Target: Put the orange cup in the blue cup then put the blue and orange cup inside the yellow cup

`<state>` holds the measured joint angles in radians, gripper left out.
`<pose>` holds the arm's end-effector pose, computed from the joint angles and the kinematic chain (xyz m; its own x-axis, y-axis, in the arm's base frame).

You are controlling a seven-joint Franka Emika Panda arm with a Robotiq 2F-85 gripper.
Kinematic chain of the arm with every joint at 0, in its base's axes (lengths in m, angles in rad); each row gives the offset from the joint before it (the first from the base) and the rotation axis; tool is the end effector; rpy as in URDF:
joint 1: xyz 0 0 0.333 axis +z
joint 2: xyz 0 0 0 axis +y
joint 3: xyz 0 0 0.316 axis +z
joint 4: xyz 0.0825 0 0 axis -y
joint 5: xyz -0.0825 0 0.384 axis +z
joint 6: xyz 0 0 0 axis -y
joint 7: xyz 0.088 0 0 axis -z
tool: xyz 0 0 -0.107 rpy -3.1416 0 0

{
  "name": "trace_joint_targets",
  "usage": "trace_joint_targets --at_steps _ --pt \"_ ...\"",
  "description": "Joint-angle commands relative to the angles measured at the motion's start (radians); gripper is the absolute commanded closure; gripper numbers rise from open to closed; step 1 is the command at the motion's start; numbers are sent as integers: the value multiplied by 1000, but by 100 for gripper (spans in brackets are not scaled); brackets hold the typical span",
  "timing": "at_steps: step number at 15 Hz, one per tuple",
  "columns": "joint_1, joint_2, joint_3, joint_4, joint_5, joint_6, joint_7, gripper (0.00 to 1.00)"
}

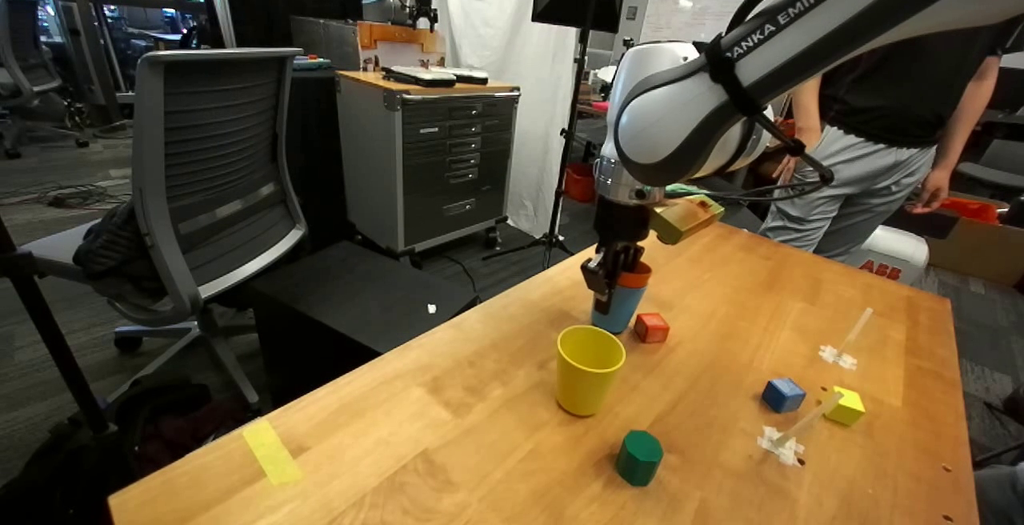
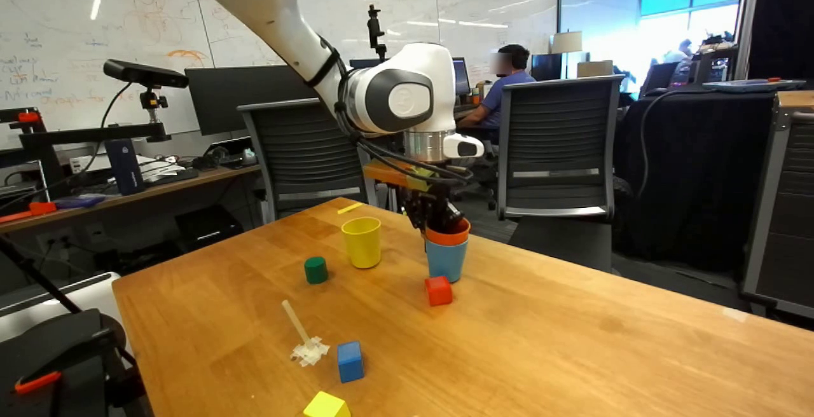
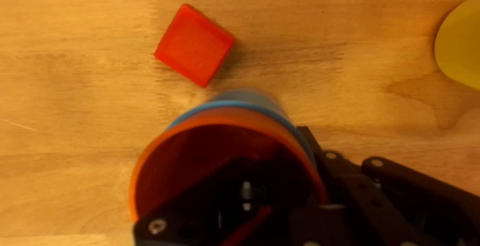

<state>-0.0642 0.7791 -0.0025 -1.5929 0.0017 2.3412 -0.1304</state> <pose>0.6903 -0.0459 0.1718 0.9975 0.0632 -0.0306 0.0631 -0.9980 -0.0034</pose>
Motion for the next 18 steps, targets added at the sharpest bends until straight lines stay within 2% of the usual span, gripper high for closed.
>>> trace_joint_targets --at_steps 1,10,14,18 --pt "26 -107 -10 -127 -36 29 10 98" --pt "113 -401 -22 -450 -158 144 90 98" --pt "135 -505 -8 -538 -191 174 131 98" --pt "144 -552 30 -574 -157 200 100 98"
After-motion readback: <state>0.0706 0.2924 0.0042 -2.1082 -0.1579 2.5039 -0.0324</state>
